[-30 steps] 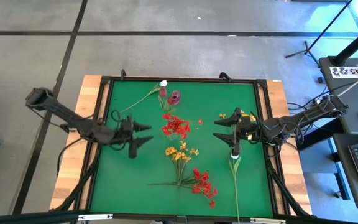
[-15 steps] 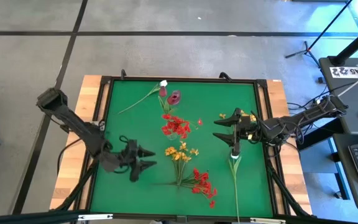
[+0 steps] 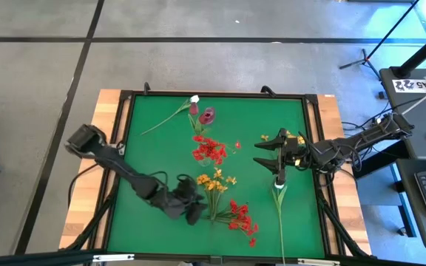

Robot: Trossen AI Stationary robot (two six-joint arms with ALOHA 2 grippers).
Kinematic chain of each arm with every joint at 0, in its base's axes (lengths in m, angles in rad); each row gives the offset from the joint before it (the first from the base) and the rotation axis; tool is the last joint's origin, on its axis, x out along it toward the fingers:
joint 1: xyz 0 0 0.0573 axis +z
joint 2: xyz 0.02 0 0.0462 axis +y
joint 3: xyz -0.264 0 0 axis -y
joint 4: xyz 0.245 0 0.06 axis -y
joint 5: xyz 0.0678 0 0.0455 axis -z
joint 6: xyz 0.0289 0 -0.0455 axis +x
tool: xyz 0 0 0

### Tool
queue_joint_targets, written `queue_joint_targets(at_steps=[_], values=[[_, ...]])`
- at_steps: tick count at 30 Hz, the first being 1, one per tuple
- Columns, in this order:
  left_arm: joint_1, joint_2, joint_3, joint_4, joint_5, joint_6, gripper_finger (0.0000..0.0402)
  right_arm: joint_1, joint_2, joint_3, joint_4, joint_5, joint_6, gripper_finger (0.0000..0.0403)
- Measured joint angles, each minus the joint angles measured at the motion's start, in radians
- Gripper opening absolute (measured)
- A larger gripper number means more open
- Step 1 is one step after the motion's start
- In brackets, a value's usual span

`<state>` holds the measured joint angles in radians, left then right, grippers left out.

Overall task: Sort flowers into vase by color
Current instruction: Put the left yellow flowers into the pink transparent vase

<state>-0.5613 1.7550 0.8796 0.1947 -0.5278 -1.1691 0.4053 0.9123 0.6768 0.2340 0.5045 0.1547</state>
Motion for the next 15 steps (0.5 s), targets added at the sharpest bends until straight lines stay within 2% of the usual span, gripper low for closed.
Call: queue_joint_targets(at_steps=[6,15], values=[[0.021,0.092,0.048,-0.002,0.074,-0.033,0.022,0.0,0.0,0.0,0.0,0.0,0.001,0.0232],[0.08,0.131,0.062,-0.025,0.11,-0.035,0.022,0.0,0.0,0.0,-0.001,0.0,0.001,0.0232]])
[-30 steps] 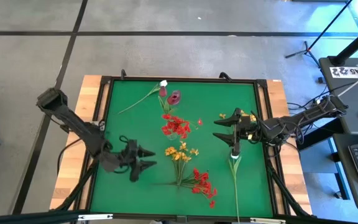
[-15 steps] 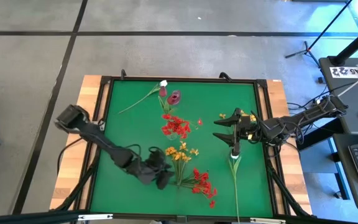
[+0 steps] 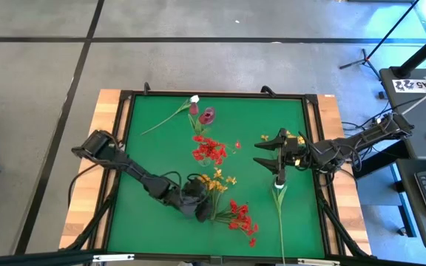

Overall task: Sort flowers into vase by color
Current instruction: Put the left yellow flowers into the pink transparent vase

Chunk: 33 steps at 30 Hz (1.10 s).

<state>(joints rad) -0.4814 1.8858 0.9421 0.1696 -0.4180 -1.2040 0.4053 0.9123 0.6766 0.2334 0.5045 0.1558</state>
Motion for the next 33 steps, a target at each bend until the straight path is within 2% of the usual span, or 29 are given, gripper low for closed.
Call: queue_joint_targets(at_steps=[5,13,18,25,30,33], values=[[0.025,0.022,0.0,-0.037,0.034,-0.019,0.022,0.0,0.0,0.0,0.0,0.0,0.0,0.0232],[0.032,0.039,0.002,-0.038,0.024,-0.016,0.021,0.0,0.0,0.0,-0.001,0.0,0.0,0.0232],[0.034,0.042,0.0,-0.016,-0.007,0.005,0.0152,0.0,0.0,0.0,0.001,0.0,0.0,0.0232],[0.021,0.042,0.0,0.046,-0.042,0.06,0.0018,0.0,0.0,0.0,0.001,0.0,0.02,0.0232],[-0.006,0.011,0.004,0.15,-0.053,0.161,0.0002,0.0,0.0,0.0,0.001,0.0,0.02,0.0232],[-0.031,-0.027,0.028,0.158,-0.064,0.225,0.0001,0.0,0.0,0.0,0.002,0.0,0.02,0.0232]])
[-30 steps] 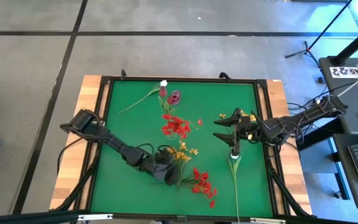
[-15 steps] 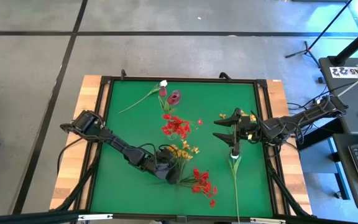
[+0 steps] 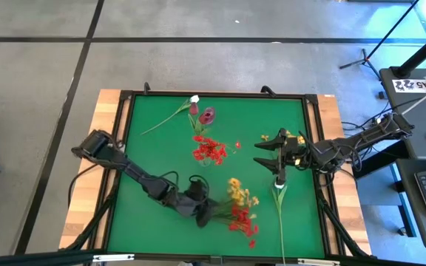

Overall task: Sort flowers into vase by color
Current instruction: Put the left yellow flowers into the pink transparent vase

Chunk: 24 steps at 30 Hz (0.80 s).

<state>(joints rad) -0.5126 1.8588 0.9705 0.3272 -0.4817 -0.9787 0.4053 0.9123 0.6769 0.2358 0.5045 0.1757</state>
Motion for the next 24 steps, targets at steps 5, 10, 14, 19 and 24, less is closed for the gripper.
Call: queue_joint_targets(at_steps=[5,10,14,19,24], values=[[-0.049,-0.074,0.058,-0.001,-0.014,0.112,0.0001,0.0,0.0,0.0,0.003,0.0,0.0,0.0232],[-0.111,-0.175,0.112,-0.046,-0.084,0.255,0.0,0.0,-0.008,0.001,0.007,0.0,0.0,0.0232],[-0.163,-0.272,0.173,-0.126,-0.186,0.38,0.0,0.001,-0.044,0.001,0.024,-0.003,0.001,0.0232],[-0.227,-0.364,0.265,-0.133,-0.28,0.602,0.0,0.001,-0.105,0.001,0.125,-0.093,0.002,0.0232],[-0.277,-0.409,0.386,-0.13,-0.454,0.879,0.0,0.0,-0.119,0.002,0.258,-0.234,0.003,0.0232]])
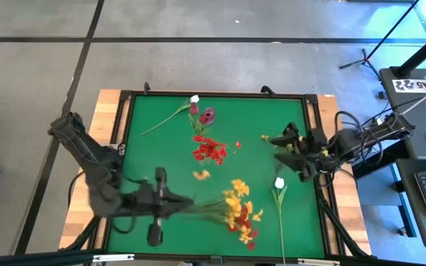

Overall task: Sort flowers into vase by color
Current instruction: Put the left yellow flowers into the pink transparent vase

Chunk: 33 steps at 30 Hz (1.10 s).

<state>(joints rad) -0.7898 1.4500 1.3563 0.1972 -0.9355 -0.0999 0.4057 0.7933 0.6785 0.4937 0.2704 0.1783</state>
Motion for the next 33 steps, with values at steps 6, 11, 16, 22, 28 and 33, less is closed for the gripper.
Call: queue_joint_targets(at_steps=[6,11,16,22,28,33], values=[[0.031,0.002,0.161,0.007,-0.104,0.254,0.0,0.0,0.044,0.0,0.04,-0.106,-0.078,0.0232],[0.111,0.002,0.245,0.005,-0.098,0.348,0.0,0.0,0.137,0.0,0.089,-0.107,-0.166,0.0232],[0.22,0.002,0.263,0.005,-0.002,0.312,0.0,0.0,0.26,0.0,0.257,-0.105,-0.26,0.0232],[0.336,0.013,0.262,-0.035,0.129,0.179,0.0,0.0,0.401,0.0,0.541,-0.016,-0.48,0.0232],[0.413,0.022,0.262,-0.05,0.214,0.09,0.0,-0.015,0.515,0.023,0.675,0.025,-0.715,0.0232],[0.441,0.026,0.261,-0.057,0.293,0.025,0.0,-0.034,0.595,0.106,0.661,0.053,-0.869,0.0232]])
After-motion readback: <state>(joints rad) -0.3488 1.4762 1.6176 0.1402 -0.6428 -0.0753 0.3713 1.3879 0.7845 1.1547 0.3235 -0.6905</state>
